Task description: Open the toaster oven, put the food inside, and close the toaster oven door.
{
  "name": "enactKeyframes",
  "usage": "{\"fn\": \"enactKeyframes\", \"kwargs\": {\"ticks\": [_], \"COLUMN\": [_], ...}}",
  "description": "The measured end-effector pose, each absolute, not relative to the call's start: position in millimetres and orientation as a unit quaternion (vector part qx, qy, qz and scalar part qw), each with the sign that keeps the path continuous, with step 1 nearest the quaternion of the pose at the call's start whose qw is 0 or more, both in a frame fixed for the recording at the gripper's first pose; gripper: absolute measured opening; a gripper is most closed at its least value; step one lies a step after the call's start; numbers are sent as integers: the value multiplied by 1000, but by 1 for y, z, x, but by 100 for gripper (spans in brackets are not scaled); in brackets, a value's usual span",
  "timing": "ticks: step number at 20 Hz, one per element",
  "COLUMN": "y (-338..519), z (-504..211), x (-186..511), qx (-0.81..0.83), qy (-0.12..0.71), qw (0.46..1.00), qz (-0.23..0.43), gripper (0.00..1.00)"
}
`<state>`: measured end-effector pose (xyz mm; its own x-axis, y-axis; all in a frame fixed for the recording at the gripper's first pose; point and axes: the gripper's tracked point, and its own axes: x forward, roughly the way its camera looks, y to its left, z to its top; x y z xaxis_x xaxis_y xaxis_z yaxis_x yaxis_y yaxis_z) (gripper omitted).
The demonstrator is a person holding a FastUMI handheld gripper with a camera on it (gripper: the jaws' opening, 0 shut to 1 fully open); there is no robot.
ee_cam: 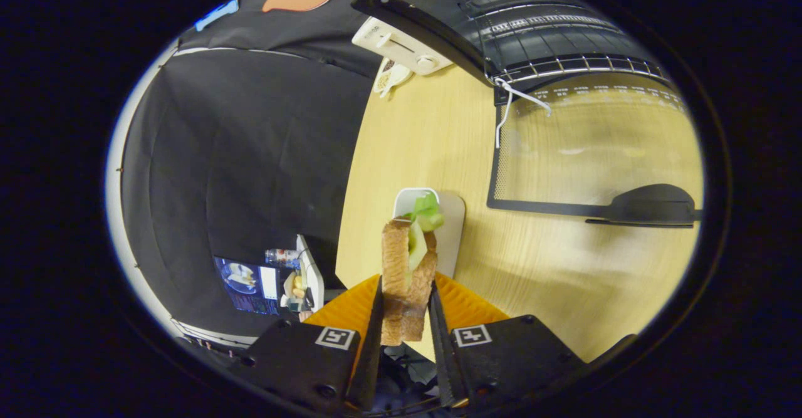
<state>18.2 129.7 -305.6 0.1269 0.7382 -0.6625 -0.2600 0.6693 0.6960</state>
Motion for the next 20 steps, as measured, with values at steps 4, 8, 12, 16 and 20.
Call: {"fn": "enactKeyframes", "kwargs": {"ticks": [4, 8, 12, 16, 20], "y": [130, 133, 137, 133, 122], "z": [-301, -285, -258, -231, -208], "x": [19, 14, 3, 6, 14], "qx": [230, 245, 266, 287, 322], "qy": [557, 537, 497, 421, 353], "qw": [718, 720, 721, 753, 774], "qz": [349, 365, 404, 417, 415], "gripper": [37, 35, 35, 35, 35]}}
